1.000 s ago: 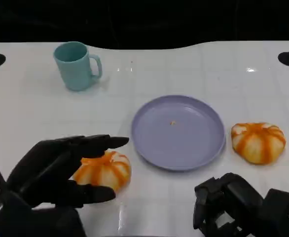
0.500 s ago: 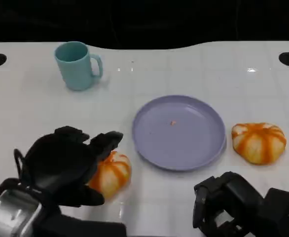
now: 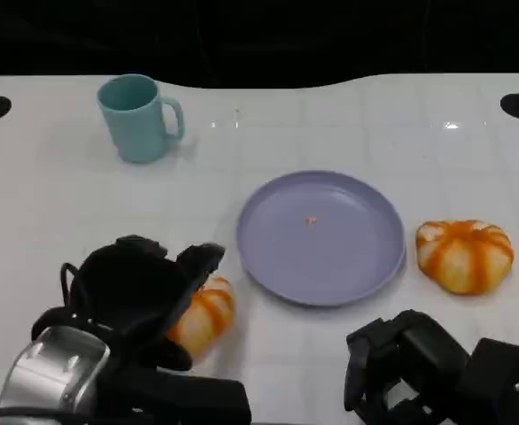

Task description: Grasp the bread from the table and place it into the plate.

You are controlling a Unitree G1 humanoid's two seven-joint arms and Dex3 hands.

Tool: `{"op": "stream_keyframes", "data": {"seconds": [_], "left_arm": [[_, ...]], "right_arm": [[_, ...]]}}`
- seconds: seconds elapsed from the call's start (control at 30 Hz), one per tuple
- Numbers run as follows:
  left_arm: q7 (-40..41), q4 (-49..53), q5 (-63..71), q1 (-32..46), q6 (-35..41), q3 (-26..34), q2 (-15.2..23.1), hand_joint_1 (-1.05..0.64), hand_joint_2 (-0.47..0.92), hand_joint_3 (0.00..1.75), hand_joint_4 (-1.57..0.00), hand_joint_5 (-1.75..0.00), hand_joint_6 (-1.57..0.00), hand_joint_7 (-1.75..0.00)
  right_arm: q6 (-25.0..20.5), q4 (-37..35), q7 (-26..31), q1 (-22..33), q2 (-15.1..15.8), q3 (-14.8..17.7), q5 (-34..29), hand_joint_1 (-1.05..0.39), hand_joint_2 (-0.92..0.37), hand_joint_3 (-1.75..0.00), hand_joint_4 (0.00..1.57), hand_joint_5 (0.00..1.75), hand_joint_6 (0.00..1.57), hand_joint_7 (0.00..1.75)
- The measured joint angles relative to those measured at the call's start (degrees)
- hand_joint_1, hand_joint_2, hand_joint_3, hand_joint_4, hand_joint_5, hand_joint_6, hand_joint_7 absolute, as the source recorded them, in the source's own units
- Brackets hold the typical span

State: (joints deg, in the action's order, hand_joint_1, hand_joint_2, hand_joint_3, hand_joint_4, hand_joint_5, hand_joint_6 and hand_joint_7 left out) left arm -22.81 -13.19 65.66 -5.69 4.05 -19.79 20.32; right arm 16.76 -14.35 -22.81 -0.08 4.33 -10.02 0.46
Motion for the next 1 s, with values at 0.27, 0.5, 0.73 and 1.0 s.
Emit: {"op": "stream_keyframes", "data": {"seconds": [0.27,0.5,0.73,1.0], "left_arm": [[1.1,9.4,0.6,-5.1,0.6,-3.5,-0.1,-0.72,0.9,0.01,-0.33,-0.16,-0.19,0.0],[2.5,16.6,0.0,-8.6,1.1,-6.0,-0.5,-0.69,0.92,0.01,-0.35,-0.16,-0.19,0.0],[5.5,23.2,-4.4,-11.2,-0.4,-7.1,-1.1,-0.34,0.92,0.12,-0.46,-0.82,-0.63,-0.09],[16.9,27.5,-9.6,-11.3,-5.2,-6.9,-0.9,-0.29,0.91,0.39,-0.78,-1.65,-1.19,-0.27]], "right_arm": [[-0.2,0.5,0.2,0.2,-0.3,-0.2,0.1,-1.05,-0.07,-1.4,1.57,1.28,1.57,1.08],[-0.8,1.1,0.2,0.3,-0.4,-0.3,0.3,-1.05,-0.07,-1.39,1.57,1.29,1.57,1.07],[-0.9,2.0,0.3,0.9,-0.4,-0.5,0.2,-1.05,-0.08,-1.39,1.57,1.29,1.57,1.06],[-0.9,2.4,0.2,1.9,-0.2,-0.5,0.4,-1.05,-0.09,-1.38,1.56,1.29,1.57,1.07]]}}
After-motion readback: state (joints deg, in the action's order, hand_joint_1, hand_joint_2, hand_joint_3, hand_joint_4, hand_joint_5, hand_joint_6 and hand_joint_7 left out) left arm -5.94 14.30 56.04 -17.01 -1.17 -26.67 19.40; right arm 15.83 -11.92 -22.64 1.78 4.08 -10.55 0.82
